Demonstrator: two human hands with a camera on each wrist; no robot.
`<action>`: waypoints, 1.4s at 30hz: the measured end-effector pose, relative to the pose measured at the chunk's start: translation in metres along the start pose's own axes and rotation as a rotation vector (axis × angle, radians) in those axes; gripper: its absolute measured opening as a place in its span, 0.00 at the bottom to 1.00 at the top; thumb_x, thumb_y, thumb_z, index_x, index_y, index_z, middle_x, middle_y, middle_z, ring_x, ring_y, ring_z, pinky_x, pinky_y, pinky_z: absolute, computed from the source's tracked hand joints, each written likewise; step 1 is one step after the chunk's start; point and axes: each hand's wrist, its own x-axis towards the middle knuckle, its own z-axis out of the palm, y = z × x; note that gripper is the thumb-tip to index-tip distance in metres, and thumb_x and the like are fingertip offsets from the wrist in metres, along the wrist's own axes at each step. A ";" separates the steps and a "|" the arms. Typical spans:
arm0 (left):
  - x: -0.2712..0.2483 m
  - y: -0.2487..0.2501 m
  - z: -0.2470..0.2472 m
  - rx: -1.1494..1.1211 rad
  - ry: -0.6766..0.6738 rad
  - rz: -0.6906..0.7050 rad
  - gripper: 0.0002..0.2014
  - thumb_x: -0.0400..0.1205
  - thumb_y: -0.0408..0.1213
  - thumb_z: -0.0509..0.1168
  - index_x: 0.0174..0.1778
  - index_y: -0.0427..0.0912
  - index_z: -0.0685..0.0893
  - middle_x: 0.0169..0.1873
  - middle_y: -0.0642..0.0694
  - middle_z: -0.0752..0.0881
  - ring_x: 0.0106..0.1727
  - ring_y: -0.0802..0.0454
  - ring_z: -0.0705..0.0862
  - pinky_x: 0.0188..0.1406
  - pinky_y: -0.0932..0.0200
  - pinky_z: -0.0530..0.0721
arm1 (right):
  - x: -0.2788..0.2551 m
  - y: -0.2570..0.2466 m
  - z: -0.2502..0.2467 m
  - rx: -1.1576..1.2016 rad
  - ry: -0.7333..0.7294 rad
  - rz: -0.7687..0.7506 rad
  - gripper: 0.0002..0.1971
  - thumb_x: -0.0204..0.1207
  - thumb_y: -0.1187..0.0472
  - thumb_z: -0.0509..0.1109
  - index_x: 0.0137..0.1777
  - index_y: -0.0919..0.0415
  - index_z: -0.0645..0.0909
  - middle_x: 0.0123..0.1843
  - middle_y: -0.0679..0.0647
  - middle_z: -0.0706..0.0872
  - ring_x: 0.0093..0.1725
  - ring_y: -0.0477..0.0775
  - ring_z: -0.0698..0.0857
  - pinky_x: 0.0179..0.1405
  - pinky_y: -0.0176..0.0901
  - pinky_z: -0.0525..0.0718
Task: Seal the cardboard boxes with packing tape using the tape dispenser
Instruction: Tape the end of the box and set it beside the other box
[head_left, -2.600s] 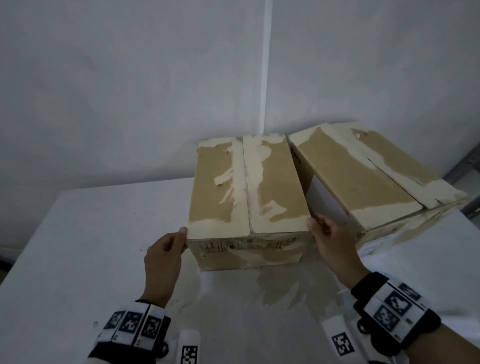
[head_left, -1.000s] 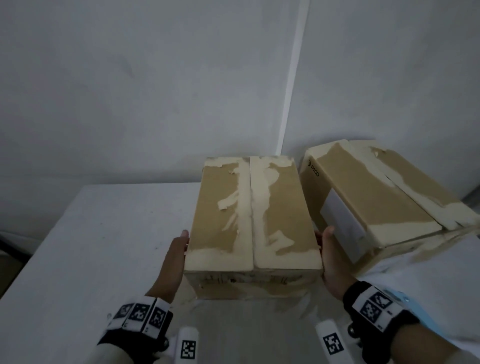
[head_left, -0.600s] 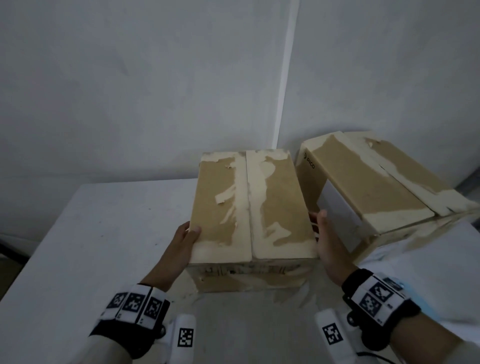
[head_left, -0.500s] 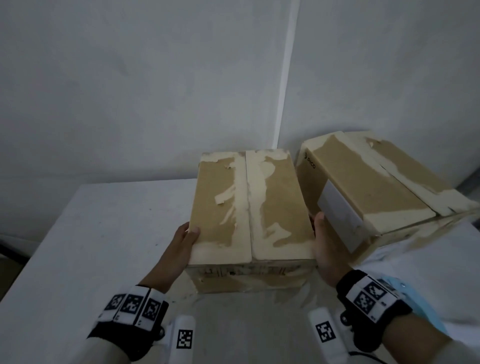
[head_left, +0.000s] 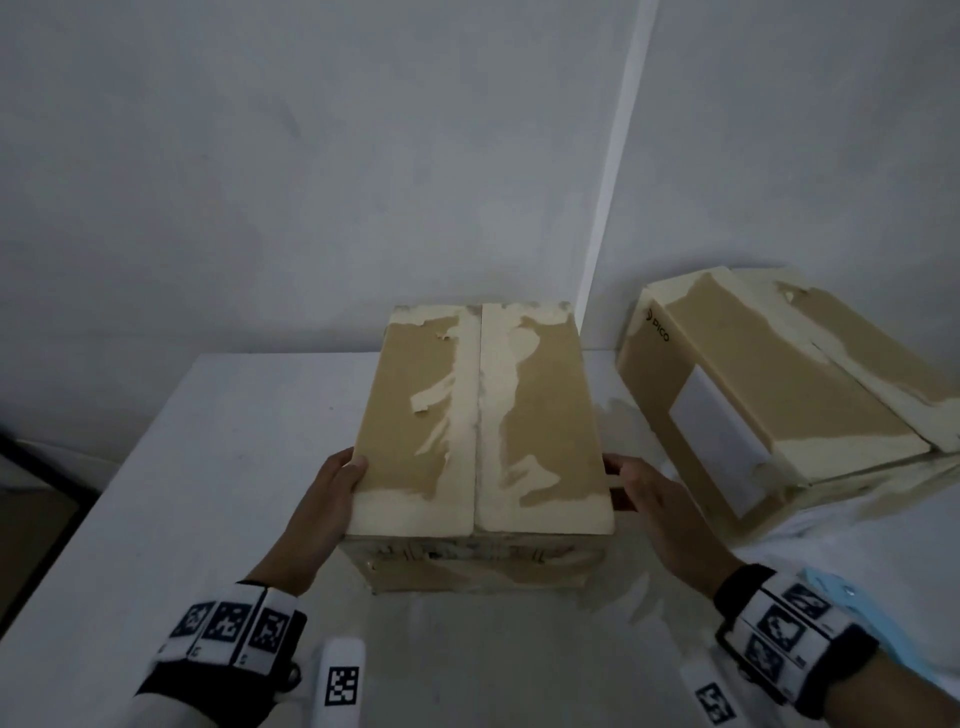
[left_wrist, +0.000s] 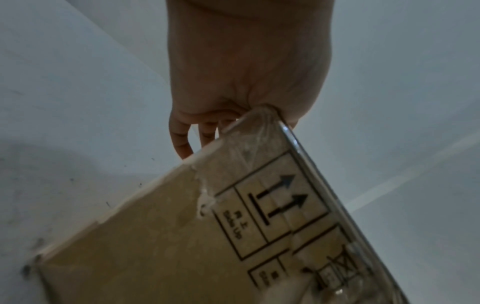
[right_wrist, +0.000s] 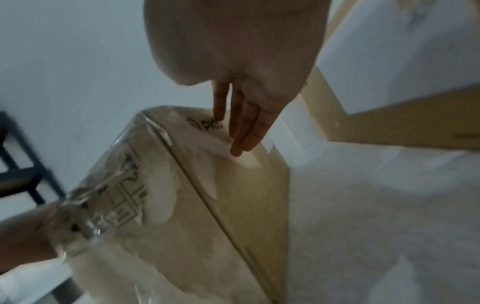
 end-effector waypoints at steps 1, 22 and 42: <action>0.001 -0.002 -0.001 0.019 0.005 0.009 0.22 0.85 0.52 0.47 0.71 0.46 0.72 0.62 0.44 0.81 0.57 0.46 0.81 0.55 0.48 0.77 | -0.008 0.000 -0.007 -0.084 -0.019 -0.047 0.32 0.63 0.22 0.54 0.61 0.39 0.74 0.60 0.38 0.84 0.55 0.39 0.85 0.55 0.36 0.83; -0.007 0.007 0.007 -0.011 0.063 -0.009 0.17 0.86 0.47 0.48 0.67 0.45 0.72 0.57 0.44 0.78 0.57 0.44 0.77 0.57 0.47 0.74 | -0.019 -0.006 -0.007 -0.490 -0.119 -0.474 0.10 0.73 0.49 0.67 0.46 0.53 0.72 0.47 0.44 0.73 0.42 0.40 0.77 0.39 0.33 0.81; -0.018 0.021 -0.002 0.004 0.014 0.117 0.39 0.71 0.72 0.48 0.72 0.50 0.71 0.65 0.47 0.79 0.63 0.47 0.79 0.64 0.45 0.77 | 0.005 -0.033 0.001 -0.009 -0.076 0.107 0.36 0.68 0.34 0.59 0.74 0.51 0.62 0.70 0.44 0.70 0.70 0.44 0.70 0.66 0.37 0.70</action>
